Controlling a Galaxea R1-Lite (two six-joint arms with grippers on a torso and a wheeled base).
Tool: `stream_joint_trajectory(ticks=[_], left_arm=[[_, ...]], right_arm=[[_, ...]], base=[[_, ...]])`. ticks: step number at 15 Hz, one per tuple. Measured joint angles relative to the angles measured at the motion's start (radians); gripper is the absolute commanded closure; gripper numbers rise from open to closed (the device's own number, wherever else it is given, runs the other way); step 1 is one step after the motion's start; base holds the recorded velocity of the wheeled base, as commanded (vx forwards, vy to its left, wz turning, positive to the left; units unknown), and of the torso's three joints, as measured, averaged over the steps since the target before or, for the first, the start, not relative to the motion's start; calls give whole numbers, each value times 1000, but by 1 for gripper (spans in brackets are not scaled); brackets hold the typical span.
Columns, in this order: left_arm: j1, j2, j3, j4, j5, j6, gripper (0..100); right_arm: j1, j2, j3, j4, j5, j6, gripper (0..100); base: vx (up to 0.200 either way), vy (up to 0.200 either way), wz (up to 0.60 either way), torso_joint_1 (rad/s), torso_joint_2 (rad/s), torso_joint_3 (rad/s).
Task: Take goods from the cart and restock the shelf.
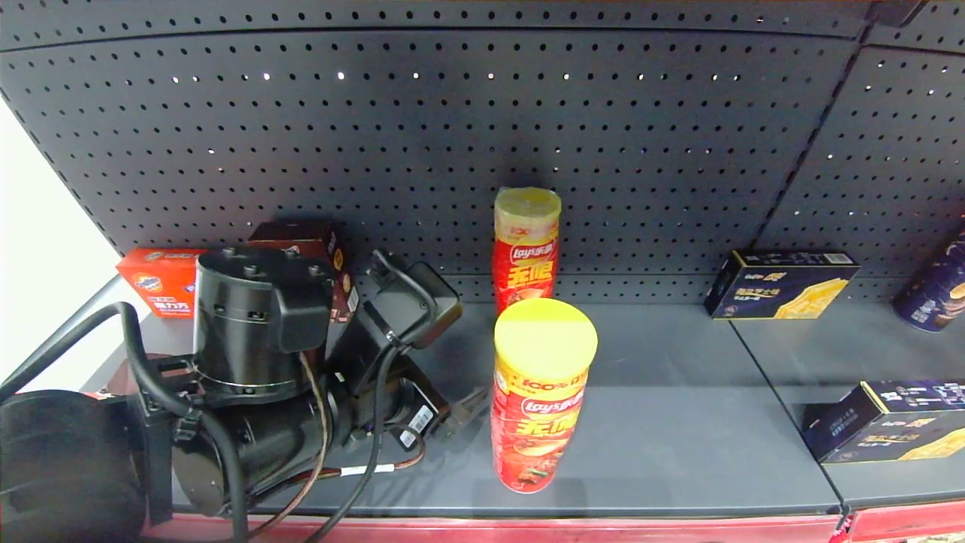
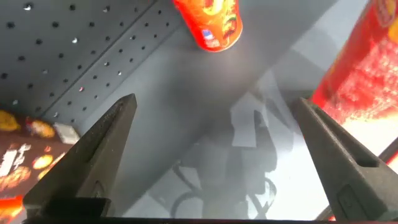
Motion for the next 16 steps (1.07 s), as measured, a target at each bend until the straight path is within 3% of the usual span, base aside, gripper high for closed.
stream_joint_trajectory(ticks=[8, 10, 16], left_arm=[[-3, 17, 36, -1, 5, 3, 0], [-14, -2, 61, -1, 6, 33, 0], [-40, -15, 58, -1, 5, 38, 0]], right_arm=[[0, 0, 0, 1, 0, 0, 0], [0, 0, 0, 1, 0, 0, 0], [0, 0, 0, 1, 0, 0, 0]], base=[[0, 0, 0, 0, 0, 0], [0, 0, 0, 0, 0, 0], [0, 0, 0, 0, 0, 0]])
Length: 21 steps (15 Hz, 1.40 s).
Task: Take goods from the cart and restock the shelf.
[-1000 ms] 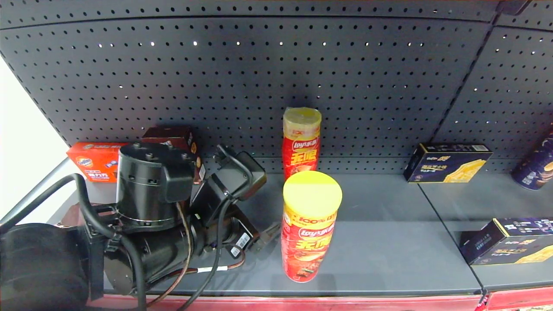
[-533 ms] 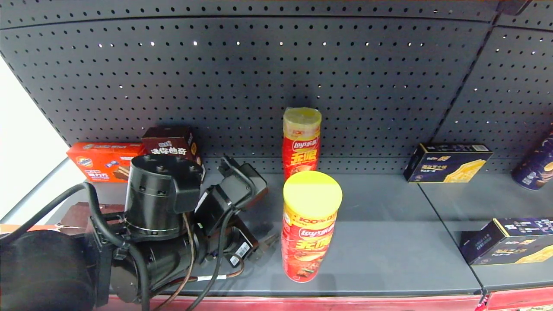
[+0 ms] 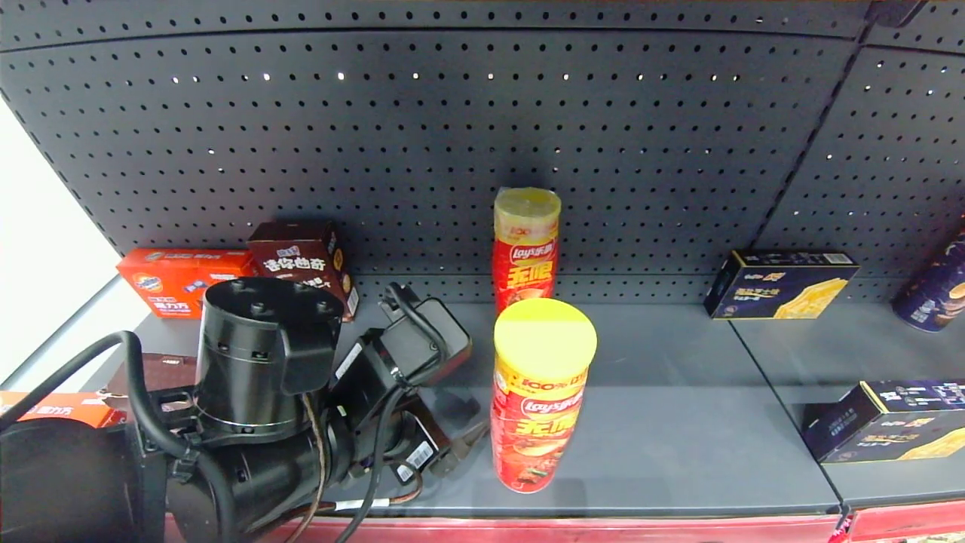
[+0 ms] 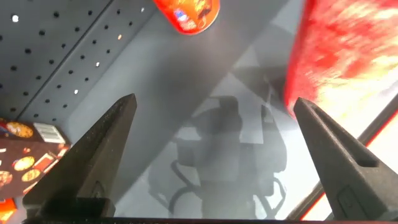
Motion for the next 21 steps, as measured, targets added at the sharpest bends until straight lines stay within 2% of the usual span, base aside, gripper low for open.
stream_joint_trajectory(ticks=[21], left_arm=[[-17, 35, 0, -1, 0, -1, 0]], right_arm=[[0, 0, 0, 0, 0, 0, 0]], base=[[0, 0, 0, 0, 0, 0]])
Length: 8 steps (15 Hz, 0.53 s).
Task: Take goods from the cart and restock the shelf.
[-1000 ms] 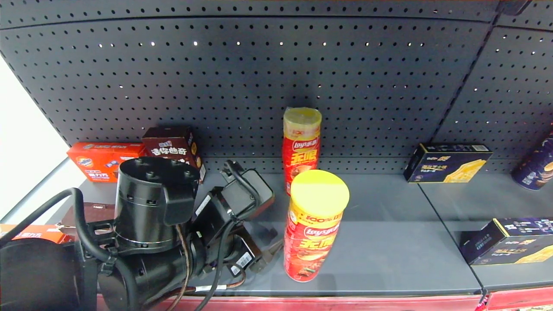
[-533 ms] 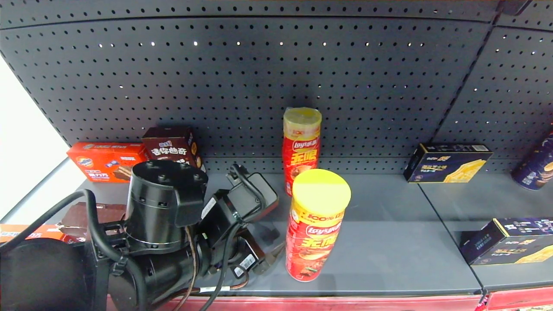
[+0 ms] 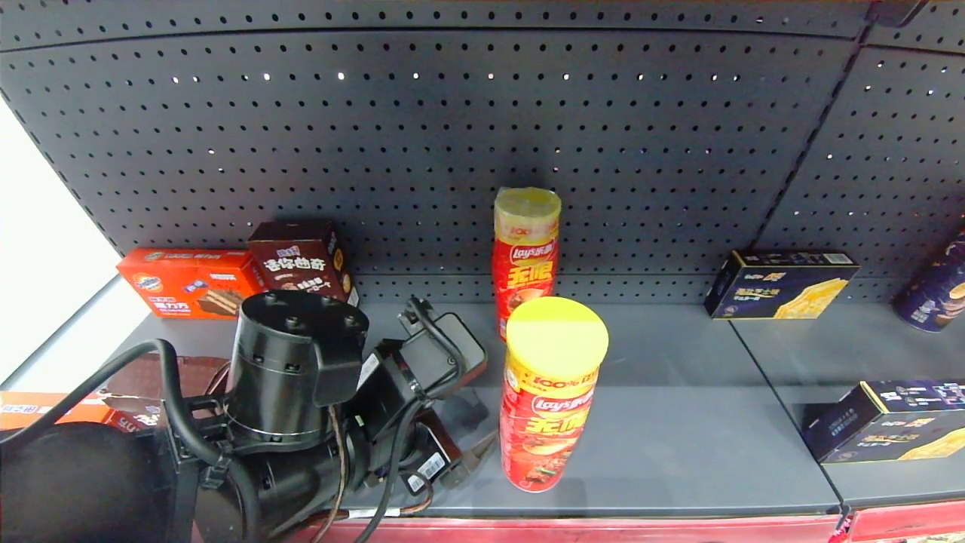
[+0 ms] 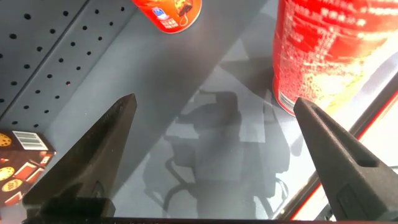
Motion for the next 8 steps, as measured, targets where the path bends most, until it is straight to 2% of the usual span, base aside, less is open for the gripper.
stream_joint_trajectory(ticks=[8], left_arm=[[-9, 14, -8, 0, 1, -2, 0]], right_arm=[[0, 0, 0, 0, 0, 0, 0]], base=[[0, 0, 0, 0, 0, 0]])
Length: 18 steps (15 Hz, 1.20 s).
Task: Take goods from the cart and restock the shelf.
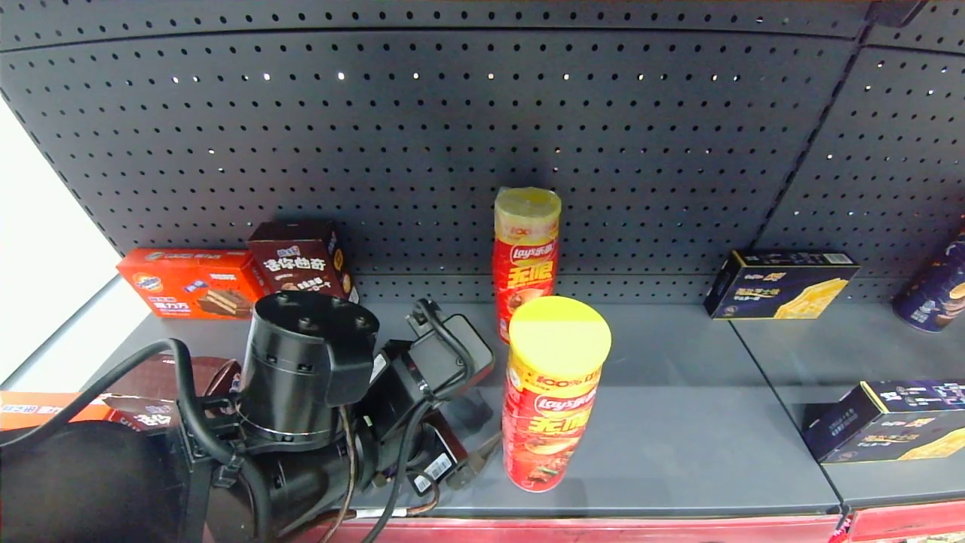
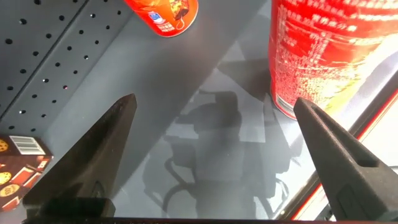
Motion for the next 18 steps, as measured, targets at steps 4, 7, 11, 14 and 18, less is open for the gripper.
stream_joint_trajectory(ticks=[4, 7, 11, 14, 18], left_arm=[[13, -13, 11, 1, 3, -9, 0], [55, -90, 6, 1, 3, -15, 0], [168, -241, 15, 0, 2, -63, 0], [263, -380, 47, 1, 1, -117, 0], [387, -585, 138, 2, 1, -142, 0]], right_arm=[[0, 0, 0, 0, 0, 0, 0], [1, 0, 0, 1, 2, -1, 0], [1, 0, 0, 1, 3, -1, 0], [1, 0, 0, 1, 3, -2, 0], [1, 0, 0, 1, 4, -2, 0]], base=[[0, 0, 0, 0, 0, 0], [0, 0, 0, 0, 0, 0], [0, 0, 0, 0, 0, 0], [0, 0, 0, 0, 0, 0], [0, 0, 0, 0, 0, 0]])
